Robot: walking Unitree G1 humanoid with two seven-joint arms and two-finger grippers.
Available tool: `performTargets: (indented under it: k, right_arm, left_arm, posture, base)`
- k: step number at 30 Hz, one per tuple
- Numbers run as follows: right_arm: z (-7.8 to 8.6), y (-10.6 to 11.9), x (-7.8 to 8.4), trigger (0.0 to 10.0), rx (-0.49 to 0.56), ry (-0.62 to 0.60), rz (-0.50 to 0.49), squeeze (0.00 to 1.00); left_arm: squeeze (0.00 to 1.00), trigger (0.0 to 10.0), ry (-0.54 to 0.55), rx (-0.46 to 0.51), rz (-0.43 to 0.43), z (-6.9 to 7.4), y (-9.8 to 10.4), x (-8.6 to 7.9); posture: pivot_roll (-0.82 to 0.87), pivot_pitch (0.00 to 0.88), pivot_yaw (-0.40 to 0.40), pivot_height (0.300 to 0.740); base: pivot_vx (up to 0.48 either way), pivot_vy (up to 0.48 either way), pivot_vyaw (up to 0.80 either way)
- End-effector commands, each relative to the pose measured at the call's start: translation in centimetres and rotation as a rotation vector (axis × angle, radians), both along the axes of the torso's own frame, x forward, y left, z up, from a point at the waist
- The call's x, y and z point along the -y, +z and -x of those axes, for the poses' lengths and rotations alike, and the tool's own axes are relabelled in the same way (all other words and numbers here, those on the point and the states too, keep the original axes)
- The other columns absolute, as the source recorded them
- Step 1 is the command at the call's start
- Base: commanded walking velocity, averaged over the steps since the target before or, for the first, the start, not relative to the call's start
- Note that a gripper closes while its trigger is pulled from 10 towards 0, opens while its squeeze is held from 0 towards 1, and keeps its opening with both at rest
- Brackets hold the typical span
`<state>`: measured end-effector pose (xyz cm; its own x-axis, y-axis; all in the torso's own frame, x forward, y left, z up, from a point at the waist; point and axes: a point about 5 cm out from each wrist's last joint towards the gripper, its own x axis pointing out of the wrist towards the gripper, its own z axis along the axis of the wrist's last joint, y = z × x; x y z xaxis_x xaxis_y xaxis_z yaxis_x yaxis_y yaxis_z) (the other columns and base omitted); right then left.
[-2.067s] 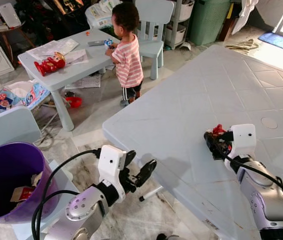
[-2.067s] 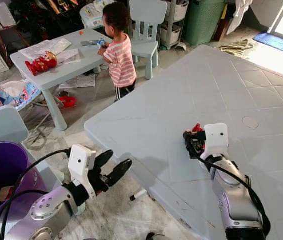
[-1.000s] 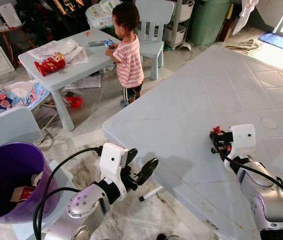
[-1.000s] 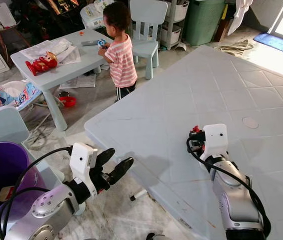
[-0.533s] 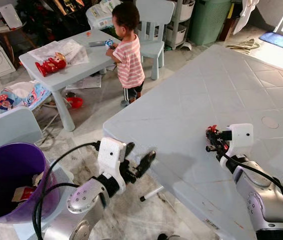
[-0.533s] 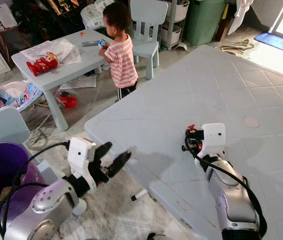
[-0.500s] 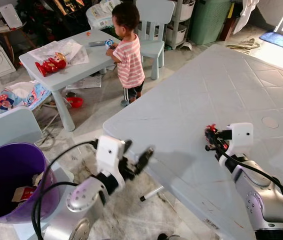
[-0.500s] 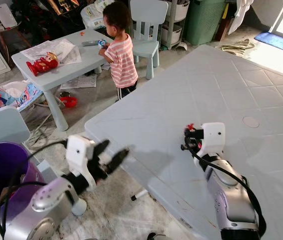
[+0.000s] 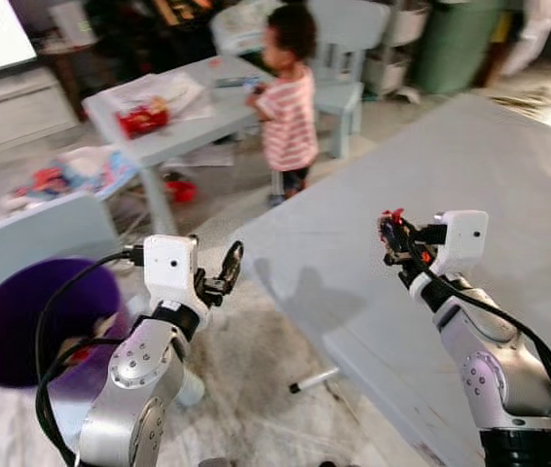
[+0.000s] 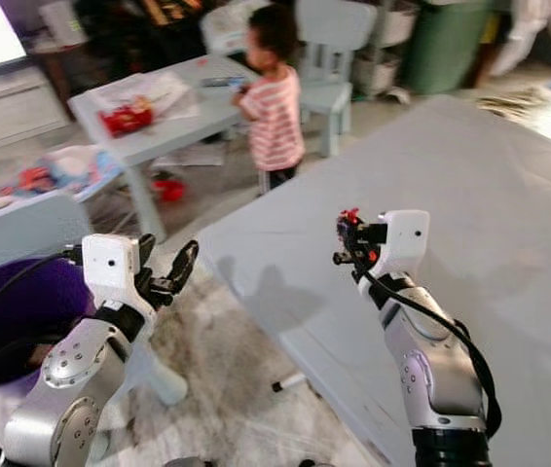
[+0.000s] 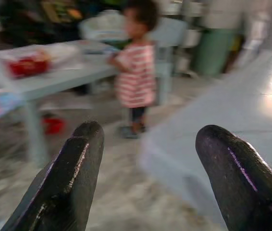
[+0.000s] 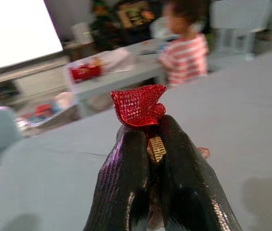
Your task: Picking trash to rubbish bin
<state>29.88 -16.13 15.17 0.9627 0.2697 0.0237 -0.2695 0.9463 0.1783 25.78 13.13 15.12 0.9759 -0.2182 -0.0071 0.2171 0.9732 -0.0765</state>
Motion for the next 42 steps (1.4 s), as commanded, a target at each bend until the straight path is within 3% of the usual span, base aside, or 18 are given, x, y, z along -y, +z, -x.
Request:
performTargets:
  k: [1,21,42]
  right_arm:
    - [0.2,0.7,-0.3,0.0,0.032,0.013,-0.010,0.00]
    - [0.0,1.4,-1.5,0.0,0.074,0.063,-0.015,0.00]
    - [0.6,1.6,-2.0,0.0,0.081,0.098,-0.017,0.00]
  left_arm:
    - [0.00,10.0,0.032,0.006,-0.004,-0.4,0.0,0.0]
    - [0.00,10.0,0.134,0.008,0.036,-1.8,0.1,-0.4]
    - [0.00,10.0,0.120,-0.025,0.092,-1.9,-0.3,0.0]
  posture:
    - [0.06,0.077,0.002,0.740]
    - [0.05,0.066,0.017,0.740]
    - [0.03,0.085,0.016,0.740]
  base:
    - [0.000,0.000,0.80]
    - [0.000,0.000,0.80]
    - [0.000,0.000,0.80]
